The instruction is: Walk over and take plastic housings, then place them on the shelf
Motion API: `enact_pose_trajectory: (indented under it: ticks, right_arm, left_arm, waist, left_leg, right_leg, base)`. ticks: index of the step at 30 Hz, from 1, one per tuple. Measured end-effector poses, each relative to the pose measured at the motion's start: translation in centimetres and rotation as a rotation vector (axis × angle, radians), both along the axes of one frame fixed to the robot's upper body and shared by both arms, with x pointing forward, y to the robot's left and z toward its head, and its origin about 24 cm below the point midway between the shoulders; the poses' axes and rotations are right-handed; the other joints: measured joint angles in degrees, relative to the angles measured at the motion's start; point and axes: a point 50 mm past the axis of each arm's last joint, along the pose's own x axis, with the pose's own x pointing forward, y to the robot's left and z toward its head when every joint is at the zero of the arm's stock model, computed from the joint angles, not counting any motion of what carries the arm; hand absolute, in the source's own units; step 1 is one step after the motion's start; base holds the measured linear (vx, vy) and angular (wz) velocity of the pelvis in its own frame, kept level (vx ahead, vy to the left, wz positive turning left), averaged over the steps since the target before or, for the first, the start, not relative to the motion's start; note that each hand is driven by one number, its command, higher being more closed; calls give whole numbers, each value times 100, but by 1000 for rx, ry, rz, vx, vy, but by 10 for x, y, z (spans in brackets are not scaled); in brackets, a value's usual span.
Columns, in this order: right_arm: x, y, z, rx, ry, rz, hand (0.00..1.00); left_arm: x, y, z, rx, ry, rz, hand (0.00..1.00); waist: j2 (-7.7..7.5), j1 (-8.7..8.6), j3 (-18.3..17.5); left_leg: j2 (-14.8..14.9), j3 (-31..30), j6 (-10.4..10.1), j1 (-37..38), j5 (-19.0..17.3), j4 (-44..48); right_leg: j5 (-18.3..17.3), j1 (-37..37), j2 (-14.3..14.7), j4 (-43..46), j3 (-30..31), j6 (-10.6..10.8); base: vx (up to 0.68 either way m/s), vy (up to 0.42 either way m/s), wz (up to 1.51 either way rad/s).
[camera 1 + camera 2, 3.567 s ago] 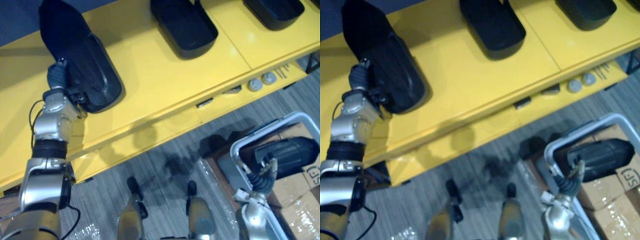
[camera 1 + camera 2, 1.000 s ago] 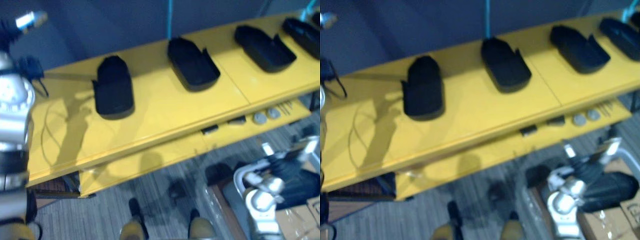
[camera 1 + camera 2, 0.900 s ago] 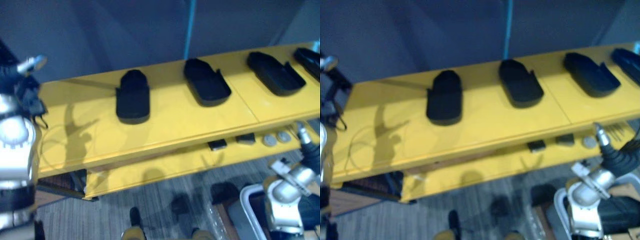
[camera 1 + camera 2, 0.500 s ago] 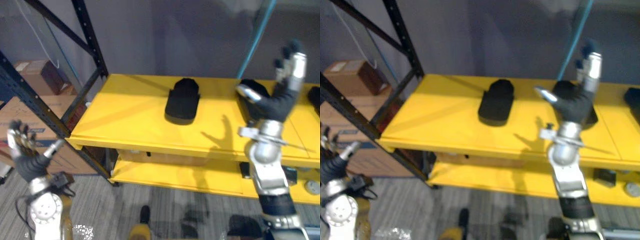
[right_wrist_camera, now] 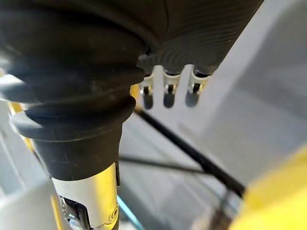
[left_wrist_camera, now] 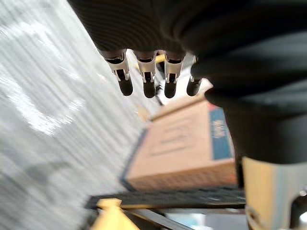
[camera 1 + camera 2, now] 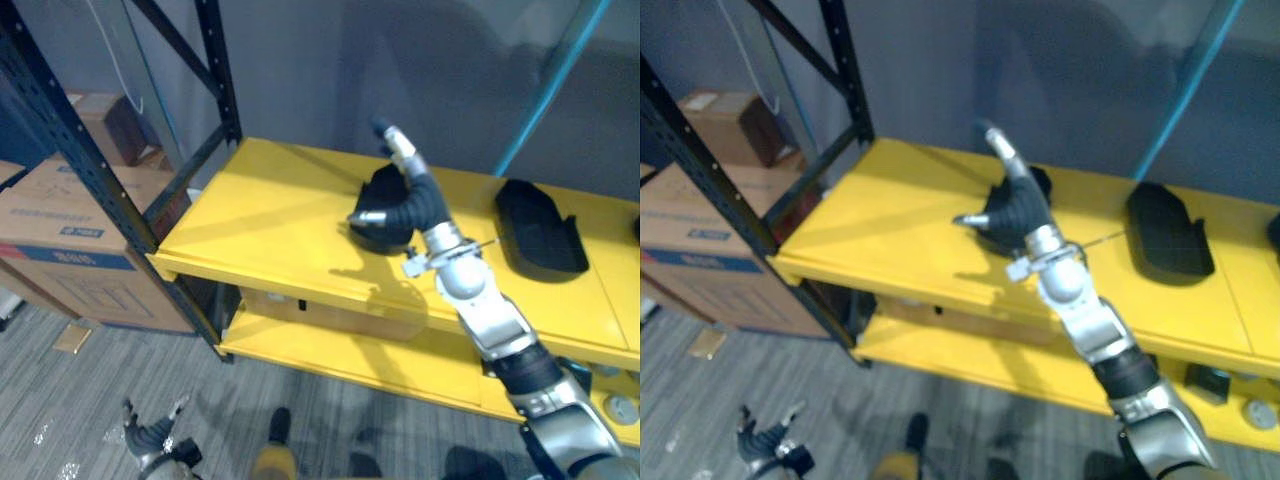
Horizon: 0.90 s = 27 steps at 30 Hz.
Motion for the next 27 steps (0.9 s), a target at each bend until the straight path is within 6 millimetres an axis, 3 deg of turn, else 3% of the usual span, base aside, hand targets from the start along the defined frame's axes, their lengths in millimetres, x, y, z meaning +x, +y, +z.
enact_pose_trajectory:
  ticks: [8,10,15,18,27]
  right_arm:
    - [-6,11,-18,-235,39,54,0]
    - [-5,9,-23,-337,-4,-11,0]
    - [-2,0,-21,-408,-69,-112,0]
    - [0,-4,-20,-425,-94,-167,0]
    - [1,-6,5,-358,-347,-309,0]
  left_arm:
    - [-26,8,-17,2,153,-19,0]
    - [-28,11,-19,-29,153,-18,0]
    - [-35,16,-24,-110,142,11,0]
    - [-34,18,-24,-141,123,-5,0]
    - [-17,11,-28,-216,84,-84,0]
  waist:
    - [-255,1,206]
    - [-329,-6,296]
    - [-482,25,561]
    - [-559,62,698]
    - [-594,167,1119]
  left_leg:
    - [302,207,-21,-25,-91,-2]
    - [374,211,-31,-141,-85,-2]
    - [403,200,-43,-217,-46,3]
    - [406,166,-94,-234,-13,26]
    - [448,101,-89,-332,-13,28]
  right_leg:
    - [-76,-268,209,47,334,-185]
    - [-101,-437,264,124,376,-229]
    - [-104,-503,295,150,393,-253]
    - [-101,-530,303,227,403,-248]
    - [-228,-688,334,421,429,-320]
  base:
    - [-37,-50,-21]
    - [-27,-25,-10]
    - [17,-14,-1]
    - [43,-29,3]
    - [-5,0,2]
